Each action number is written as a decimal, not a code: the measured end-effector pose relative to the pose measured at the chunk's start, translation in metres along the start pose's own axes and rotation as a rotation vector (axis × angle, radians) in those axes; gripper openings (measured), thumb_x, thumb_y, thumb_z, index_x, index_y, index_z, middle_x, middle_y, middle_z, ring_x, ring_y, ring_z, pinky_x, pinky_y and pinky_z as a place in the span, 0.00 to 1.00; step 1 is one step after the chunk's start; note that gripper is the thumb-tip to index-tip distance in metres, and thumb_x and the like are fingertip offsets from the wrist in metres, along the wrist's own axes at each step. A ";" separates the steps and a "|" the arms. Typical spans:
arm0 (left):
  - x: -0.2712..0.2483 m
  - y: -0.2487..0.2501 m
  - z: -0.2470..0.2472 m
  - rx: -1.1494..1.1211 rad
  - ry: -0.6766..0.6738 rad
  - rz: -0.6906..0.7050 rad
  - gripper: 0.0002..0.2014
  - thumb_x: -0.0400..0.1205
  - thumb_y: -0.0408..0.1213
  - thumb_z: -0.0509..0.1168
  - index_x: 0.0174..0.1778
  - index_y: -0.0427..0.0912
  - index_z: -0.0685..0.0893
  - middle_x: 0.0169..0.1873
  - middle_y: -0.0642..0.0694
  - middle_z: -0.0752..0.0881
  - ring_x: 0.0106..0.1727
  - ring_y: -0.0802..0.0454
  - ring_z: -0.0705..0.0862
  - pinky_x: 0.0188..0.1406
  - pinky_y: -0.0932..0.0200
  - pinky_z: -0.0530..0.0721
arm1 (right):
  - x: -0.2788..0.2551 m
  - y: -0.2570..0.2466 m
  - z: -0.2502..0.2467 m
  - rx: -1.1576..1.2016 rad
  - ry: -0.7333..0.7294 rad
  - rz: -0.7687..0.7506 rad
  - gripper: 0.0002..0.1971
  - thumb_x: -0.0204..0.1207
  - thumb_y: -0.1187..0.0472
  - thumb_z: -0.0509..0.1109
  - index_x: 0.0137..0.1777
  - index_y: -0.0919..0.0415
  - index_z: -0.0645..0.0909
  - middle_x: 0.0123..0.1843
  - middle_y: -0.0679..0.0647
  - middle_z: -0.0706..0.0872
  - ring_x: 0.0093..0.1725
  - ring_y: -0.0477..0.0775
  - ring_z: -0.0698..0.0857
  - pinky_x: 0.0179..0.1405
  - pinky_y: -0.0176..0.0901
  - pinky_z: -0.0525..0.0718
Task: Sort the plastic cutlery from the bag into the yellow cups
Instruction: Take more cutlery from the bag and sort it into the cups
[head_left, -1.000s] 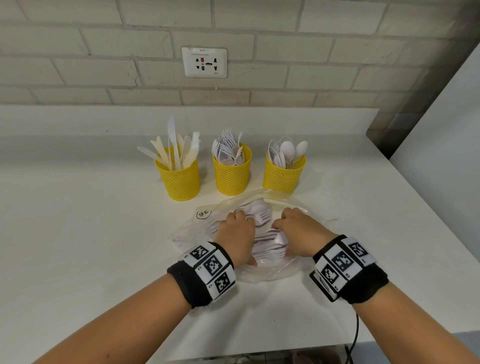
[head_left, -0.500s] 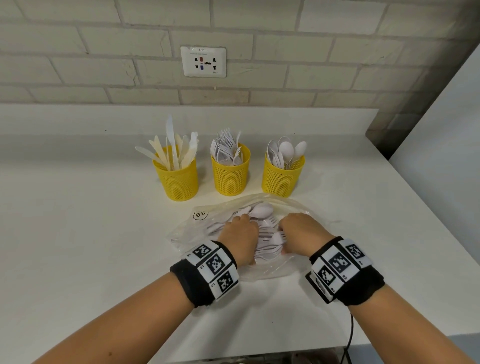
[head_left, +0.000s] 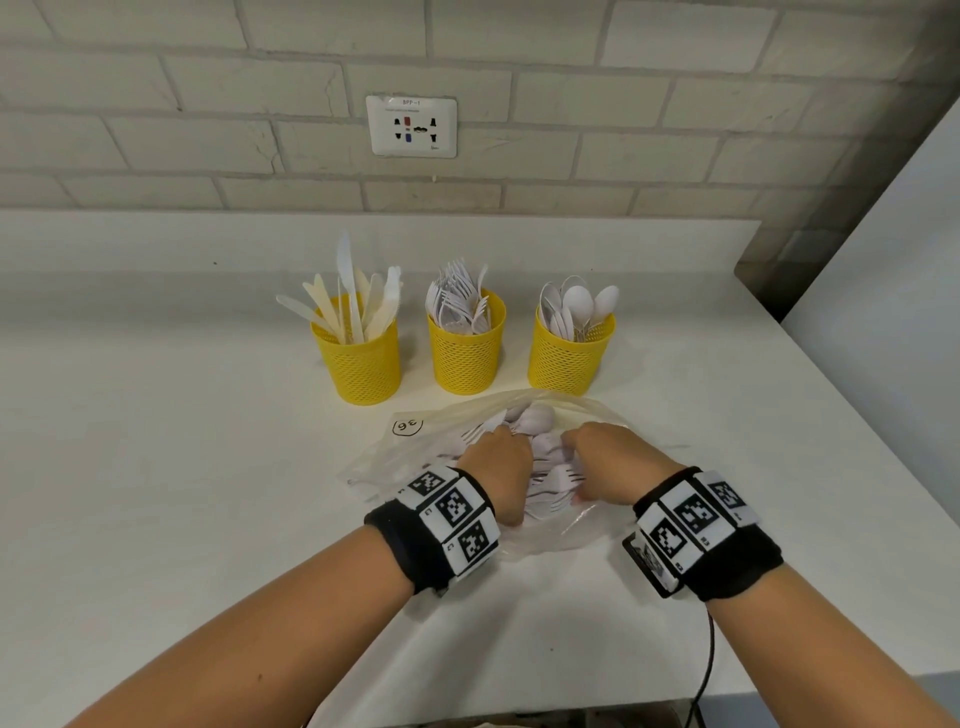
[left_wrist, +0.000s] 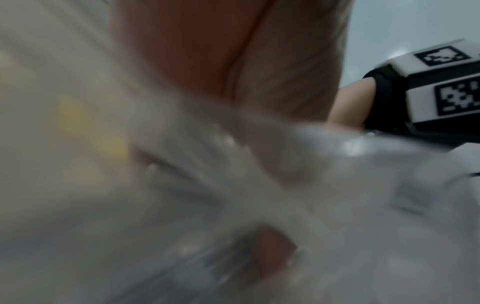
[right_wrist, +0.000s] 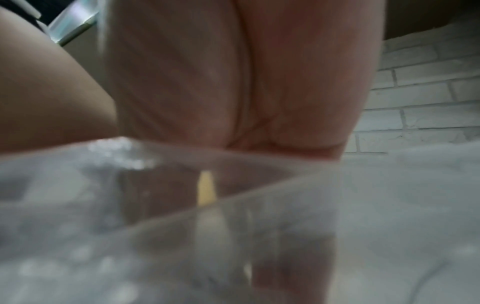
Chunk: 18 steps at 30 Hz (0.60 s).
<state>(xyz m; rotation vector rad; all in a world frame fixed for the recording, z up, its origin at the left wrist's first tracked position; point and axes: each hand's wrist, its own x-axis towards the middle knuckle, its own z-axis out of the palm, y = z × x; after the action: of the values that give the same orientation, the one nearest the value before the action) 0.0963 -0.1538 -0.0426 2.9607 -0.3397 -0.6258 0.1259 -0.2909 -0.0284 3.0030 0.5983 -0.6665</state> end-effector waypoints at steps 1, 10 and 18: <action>0.000 0.001 -0.001 0.005 -0.006 -0.007 0.28 0.71 0.39 0.76 0.65 0.35 0.75 0.64 0.36 0.75 0.63 0.40 0.77 0.61 0.49 0.81 | 0.000 0.000 -0.001 0.014 -0.008 -0.013 0.20 0.72 0.60 0.74 0.63 0.62 0.77 0.63 0.59 0.83 0.63 0.61 0.82 0.58 0.44 0.77; 0.003 -0.001 -0.005 -0.031 -0.041 -0.031 0.25 0.69 0.40 0.78 0.59 0.37 0.80 0.58 0.41 0.82 0.58 0.42 0.83 0.55 0.51 0.81 | -0.007 0.003 -0.005 0.150 -0.049 -0.024 0.38 0.68 0.59 0.79 0.77 0.53 0.68 0.74 0.54 0.77 0.72 0.56 0.76 0.69 0.43 0.72; 0.003 0.005 0.006 0.031 0.012 0.017 0.25 0.73 0.38 0.74 0.64 0.36 0.77 0.63 0.38 0.78 0.63 0.42 0.80 0.58 0.51 0.81 | -0.005 0.009 -0.002 0.168 -0.035 0.021 0.25 0.67 0.69 0.76 0.66 0.65 0.78 0.63 0.58 0.84 0.60 0.57 0.83 0.60 0.47 0.81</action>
<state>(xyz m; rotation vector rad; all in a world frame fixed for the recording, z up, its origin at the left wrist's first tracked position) 0.0957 -0.1600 -0.0488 2.9863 -0.3765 -0.6054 0.1255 -0.3013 -0.0250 3.1380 0.5337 -0.8051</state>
